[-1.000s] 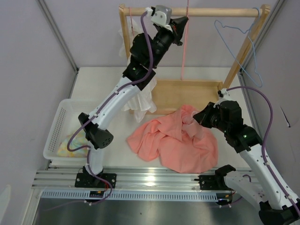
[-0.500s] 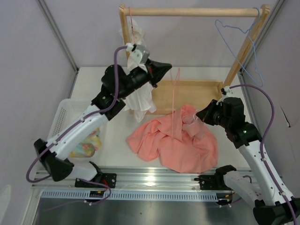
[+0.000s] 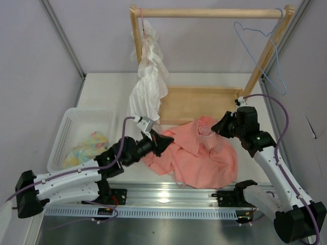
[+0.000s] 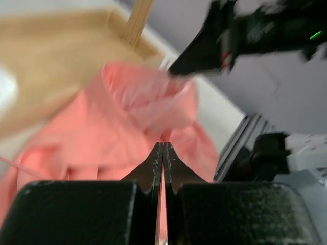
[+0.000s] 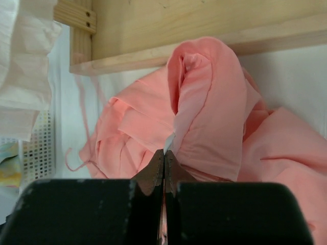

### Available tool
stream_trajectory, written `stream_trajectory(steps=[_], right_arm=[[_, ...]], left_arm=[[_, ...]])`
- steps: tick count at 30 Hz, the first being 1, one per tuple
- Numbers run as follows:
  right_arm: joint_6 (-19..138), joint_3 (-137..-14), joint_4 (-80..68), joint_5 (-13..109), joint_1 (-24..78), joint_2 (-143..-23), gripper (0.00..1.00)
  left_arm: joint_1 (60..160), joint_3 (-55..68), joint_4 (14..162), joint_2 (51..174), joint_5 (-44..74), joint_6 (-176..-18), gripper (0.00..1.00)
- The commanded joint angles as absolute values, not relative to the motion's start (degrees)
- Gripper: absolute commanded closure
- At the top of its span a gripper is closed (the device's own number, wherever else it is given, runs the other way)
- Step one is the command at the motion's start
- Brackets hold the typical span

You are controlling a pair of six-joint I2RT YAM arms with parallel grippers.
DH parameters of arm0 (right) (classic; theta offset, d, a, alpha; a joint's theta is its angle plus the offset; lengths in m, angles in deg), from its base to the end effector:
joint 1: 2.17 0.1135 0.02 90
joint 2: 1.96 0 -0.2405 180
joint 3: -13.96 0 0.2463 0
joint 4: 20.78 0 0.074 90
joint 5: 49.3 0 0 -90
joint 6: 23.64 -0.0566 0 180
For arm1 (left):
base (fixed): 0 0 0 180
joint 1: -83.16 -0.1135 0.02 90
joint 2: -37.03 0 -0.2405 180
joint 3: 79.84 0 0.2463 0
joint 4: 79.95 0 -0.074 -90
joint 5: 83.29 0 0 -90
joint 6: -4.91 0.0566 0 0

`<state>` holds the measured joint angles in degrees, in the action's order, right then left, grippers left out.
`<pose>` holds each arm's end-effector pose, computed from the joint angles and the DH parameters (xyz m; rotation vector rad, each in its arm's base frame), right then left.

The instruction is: Place the skirt on the hanger

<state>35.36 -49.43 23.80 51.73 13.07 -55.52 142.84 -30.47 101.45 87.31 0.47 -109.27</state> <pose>0.2155 0.0699 0.2752 0.1950 2.2347 0.6593 0.1279 -0.2065 0.2957 0.4196 1.6106 -1.0527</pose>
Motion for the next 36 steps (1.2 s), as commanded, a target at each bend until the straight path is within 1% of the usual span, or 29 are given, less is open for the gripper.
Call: stream_trajectory(steps=[1,2,3,4,5,7,10,11,12,18,20,23,26,31,36], right_arm=[[36.3,-48.6,20.7,52.2,12.9,-55.5,1.00],[36.2,-48.1,20.6,52.4,12.9,-55.7,1.00],[36.1,-47.9,20.4,52.6,12.9,-55.7,1.00],[36.0,-47.7,20.0,52.9,12.9,-55.9,1.00],[35.9,-47.5,20.0,52.8,13.3,-55.8,1.00],[36.2,-47.2,20.3,52.6,13.5,-55.8,1.00],[36.2,-46.6,20.2,52.4,13.7,-55.9,1.00],[36.0,-46.4,19.8,52.5,13.6,-55.8,1.00],[35.9,-46.0,19.5,52.6,13.7,-55.8,1.00],[35.8,-45.6,19.4,52.3,14.3,-55.7,1.00],[35.8,-45.6,19.5,52.3,14.2,-55.6,1.00],[36.0,-45.7,19.8,52.3,14.3,-55.5,1.00],[36.0,-45.4,19.9,52.4,14.4,-55.5,1.00],[35.8,-45.0,19.3,52.6,14.4,-55.4,1.00],[35.4,-44.7,18.8,52.8,14.4,-55.5,1.00]], left_arm=[[148.5,-33.8,93.7,83.9,-26.0,-125.0,0.90],[149.1,-33.8,84.6,83.3,-30.1,-129.2,0.85],[149.3,-34.0,80.5,82.0,-32.9,-137.0,0.76],[149.4,-34.1,76.7,81.2,-36.1,-141.0,0.73],[149.5,-34.4,69.1,80.3,-36.9,-148.1,0.70],[150.6,-35.1,65.0,77.4,-37.0,-152.8,0.70],[152.9,-37.6,57.7,74.9,-36.8,-164.9,0.64],[153.5,-39.2,56.2,74.9,-36.6,-171.4,0.60],[154.6,-39.8,54.1,75.2,-36.4,-174.5,0.59],[159.2,-45.2,54.0,79.1,-36.3,-192.7,0.55],[159.4,-47.8,57.7,80.3,-36.8,-195.6,0.54],[159.4,-50.8,67.1,80.7,-39.5,-192.9,0.54],[159.3,-50.4,69.2,81.8,-41.5,-191.7,0.55],[159.3,-51.8,74.3,82.4,-40.6,-189.6,0.55],[158.8,-51.6,74.7,84.7,-40.3,-190.6,0.54]])
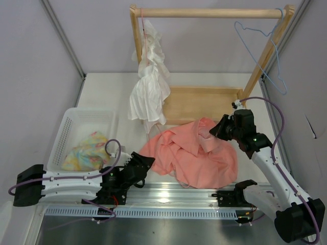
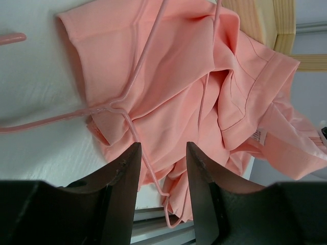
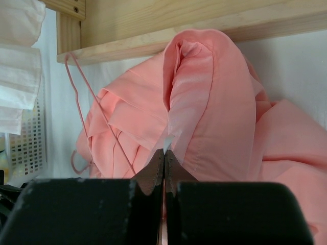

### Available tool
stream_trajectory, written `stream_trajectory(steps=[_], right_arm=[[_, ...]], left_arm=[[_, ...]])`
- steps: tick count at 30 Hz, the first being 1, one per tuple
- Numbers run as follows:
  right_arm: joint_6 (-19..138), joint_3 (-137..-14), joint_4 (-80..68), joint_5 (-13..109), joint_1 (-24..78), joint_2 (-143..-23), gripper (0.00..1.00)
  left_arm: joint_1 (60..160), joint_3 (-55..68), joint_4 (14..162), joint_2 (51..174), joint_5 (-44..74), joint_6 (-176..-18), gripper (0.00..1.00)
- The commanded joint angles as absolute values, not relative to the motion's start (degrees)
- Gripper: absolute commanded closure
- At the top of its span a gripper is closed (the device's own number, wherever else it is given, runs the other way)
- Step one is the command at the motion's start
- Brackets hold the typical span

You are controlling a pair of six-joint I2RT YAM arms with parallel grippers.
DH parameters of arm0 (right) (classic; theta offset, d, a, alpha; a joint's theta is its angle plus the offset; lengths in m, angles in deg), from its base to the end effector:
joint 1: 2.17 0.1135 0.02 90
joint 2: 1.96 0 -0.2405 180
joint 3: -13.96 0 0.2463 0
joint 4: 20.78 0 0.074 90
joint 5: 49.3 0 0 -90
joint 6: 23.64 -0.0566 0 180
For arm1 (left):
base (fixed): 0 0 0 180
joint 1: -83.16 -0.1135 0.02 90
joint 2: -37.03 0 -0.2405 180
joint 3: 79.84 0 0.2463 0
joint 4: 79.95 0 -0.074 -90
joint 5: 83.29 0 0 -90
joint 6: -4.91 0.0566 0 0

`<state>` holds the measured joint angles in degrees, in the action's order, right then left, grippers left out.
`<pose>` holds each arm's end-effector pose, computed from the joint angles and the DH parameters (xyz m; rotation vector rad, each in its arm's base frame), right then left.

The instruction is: Place the skirt on the hanger

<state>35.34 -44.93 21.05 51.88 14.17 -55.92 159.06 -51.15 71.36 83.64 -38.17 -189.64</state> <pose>0.2152 0.0745 0.2514 0.1808 2.2771 0.6624 0.0795 -0.1527 0.1296 -0.9031 2.0617 -0.8872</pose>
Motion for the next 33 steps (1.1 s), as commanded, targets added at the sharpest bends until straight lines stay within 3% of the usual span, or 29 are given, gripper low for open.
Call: stream_trajectory(steps=[1,25,33], right_arm=[[35.5,-44.7,18.7,52.8,14.5,-55.5,1.00],[35.6,-45.2,18.6,52.9,14.5,-56.2,1.00],[35.4,-44.8,18.1,53.1,14.6,-56.1,1.00]], left_arm=[[158.7,-52.3,75.7,84.8,-40.1,-190.6,0.54],[151.6,-59.5,98.5,97.2,-32.9,-187.4,0.54],[150.9,-62.9,112.7,104.3,-34.1,-187.8,0.61]])
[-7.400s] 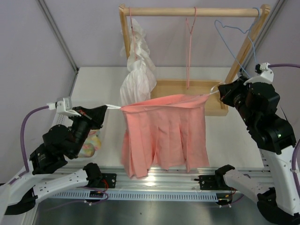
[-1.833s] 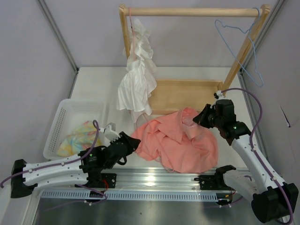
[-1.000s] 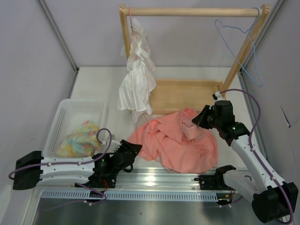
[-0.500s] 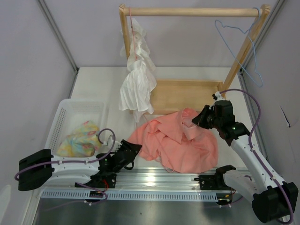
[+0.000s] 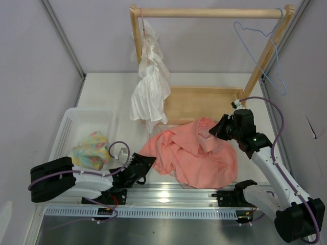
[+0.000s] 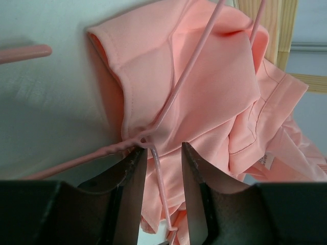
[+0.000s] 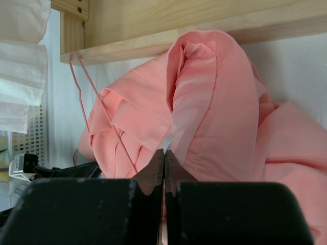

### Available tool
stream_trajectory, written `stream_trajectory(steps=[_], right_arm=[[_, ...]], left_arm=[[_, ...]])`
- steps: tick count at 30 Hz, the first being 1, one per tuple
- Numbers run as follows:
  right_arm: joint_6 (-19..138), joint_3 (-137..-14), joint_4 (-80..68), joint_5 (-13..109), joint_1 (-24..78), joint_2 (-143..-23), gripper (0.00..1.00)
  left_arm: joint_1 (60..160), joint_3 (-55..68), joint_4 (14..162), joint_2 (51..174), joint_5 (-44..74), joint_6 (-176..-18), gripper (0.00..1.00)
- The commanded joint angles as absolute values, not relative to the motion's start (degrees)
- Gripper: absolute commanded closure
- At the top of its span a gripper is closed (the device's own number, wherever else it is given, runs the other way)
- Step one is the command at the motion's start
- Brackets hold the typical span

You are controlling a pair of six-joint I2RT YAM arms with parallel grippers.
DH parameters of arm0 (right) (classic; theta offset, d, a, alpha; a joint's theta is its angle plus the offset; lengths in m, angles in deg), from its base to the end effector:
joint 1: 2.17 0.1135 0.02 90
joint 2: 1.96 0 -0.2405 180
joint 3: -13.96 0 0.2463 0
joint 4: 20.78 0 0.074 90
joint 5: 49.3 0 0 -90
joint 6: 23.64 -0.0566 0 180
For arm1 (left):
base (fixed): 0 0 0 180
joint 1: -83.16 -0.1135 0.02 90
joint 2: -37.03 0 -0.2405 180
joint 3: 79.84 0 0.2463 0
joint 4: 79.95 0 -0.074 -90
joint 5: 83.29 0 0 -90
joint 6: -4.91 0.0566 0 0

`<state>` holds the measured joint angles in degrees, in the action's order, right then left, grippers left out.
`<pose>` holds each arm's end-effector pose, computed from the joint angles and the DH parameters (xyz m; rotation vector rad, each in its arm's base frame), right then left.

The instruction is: Place the skirt on the hanger

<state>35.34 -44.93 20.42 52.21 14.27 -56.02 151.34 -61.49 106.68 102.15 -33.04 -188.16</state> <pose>0.2160 0.0755 0.2522 0.1736 2.2693 0.6721 0.0995 -0.1512 0.0765 -1.0225 2.0081 -0.9687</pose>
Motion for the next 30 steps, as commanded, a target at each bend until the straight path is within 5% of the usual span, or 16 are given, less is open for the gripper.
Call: stream_trajectory(steps=[1,11,25,30], right_arm=[[35.3,-44.7,18.2,53.2,14.7,-56.1,1.00],[35.4,-44.7,18.1,53.4,14.9,-56.5,1.00],[35.2,-44.3,18.1,52.9,15.2,-56.7,1.00],[35.4,-44.4,18.4,52.7,15.2,-56.5,1.00]], left_arm=[[150.7,-62.8,113.8,105.0,-34.2,-188.1,0.62],[147.6,-67.2,124.9,109.4,-36.0,-189.2,0.67],[142.0,-71.8,152.5,119.0,-30.2,-176.1,1.00],[139.5,-72.9,171.9,124.6,-23.4,-161.5,1.00]])
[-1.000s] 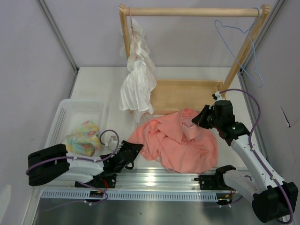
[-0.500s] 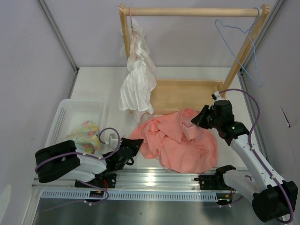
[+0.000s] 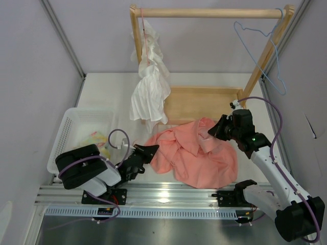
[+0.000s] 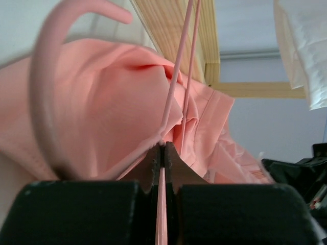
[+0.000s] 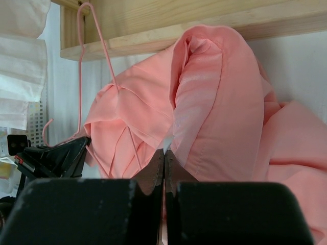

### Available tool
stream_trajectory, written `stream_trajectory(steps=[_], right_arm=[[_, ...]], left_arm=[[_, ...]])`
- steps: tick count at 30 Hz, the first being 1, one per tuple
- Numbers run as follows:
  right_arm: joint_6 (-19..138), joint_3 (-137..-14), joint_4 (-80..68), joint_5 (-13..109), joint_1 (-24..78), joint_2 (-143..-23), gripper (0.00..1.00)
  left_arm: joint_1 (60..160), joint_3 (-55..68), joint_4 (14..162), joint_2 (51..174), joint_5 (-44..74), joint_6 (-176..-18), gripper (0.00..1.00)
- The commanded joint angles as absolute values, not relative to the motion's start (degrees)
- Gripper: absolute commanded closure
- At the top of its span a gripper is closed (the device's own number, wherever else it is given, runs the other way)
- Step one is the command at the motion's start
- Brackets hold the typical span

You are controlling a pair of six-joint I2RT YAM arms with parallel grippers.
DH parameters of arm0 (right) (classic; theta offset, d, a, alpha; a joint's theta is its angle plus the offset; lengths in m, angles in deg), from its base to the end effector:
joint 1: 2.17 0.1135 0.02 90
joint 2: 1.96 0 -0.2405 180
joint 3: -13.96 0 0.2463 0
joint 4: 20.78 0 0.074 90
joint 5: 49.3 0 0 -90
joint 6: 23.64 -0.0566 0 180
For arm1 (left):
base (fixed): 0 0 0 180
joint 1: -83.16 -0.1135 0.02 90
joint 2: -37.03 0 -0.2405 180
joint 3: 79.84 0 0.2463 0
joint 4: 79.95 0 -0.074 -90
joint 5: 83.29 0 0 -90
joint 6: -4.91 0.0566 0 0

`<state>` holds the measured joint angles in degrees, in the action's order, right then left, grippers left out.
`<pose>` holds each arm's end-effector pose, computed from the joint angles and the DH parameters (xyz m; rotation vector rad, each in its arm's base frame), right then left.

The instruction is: Place the skirt on the hanger

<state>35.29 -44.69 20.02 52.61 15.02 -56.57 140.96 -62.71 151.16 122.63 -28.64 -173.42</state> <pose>0.2163 0.0792 0.2495 0.1573 2.2803 0.6850 0.1378 -0.1574 0.0883 -0.9509 1.7551 -1.1863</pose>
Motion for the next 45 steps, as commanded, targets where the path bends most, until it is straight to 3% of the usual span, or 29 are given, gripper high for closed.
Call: stream_trajectory(steps=[1,5,9,10,14,18,23,30,45], right_arm=[[35.5,-44.6,18.5,52.7,15.2,-56.5,1.00],[36.5,-45.9,19.8,52.0,15.1,-56.5,1.00],[38.0,-47.1,21.4,50.6,15.1,-56.1,1.00],[38.1,-47.3,22.0,50.5,15.2,-56.0,1.00],[39.6,-49.1,23.6,49.8,15.7,-55.8,1.00],[41.6,-51.9,25.0,45.8,18.3,-56.1,1.00],[44.6,-59.2,28.3,33.0,27.8,-58.6,1.00],[45.1,-64.7,31.0,29.5,30.3,-61.5,1.00],[45.5,-63.3,34.6,27.0,31.2,-58.1,1.00]], left_arm=[[139.2,-73.2,178.1,125.3,-21.7,-158.9,1.00],[137.5,-74.0,182.4,123.5,-10.1,-150.7,1.00],[137.1,-72.6,172.1,114.0,-1.7,-146.0,1.00],[137.1,-71.7,166.7,110.7,0.3,-143.6,1.00],[141.8,-57.9,119.7,91.1,2.0,-131.9,1.00],[142.1,-49.3,98.8,82.8,3.3,-124.7,1.00],[148.1,-41.2,88.8,84.0,1.7,-119.4,1.00],[150.6,-35.2,79.3,85.3,-4.7,-116.7,1.00],[151.9,-39.9,80.9,75.4,-5.0,-114.0,1.00]])
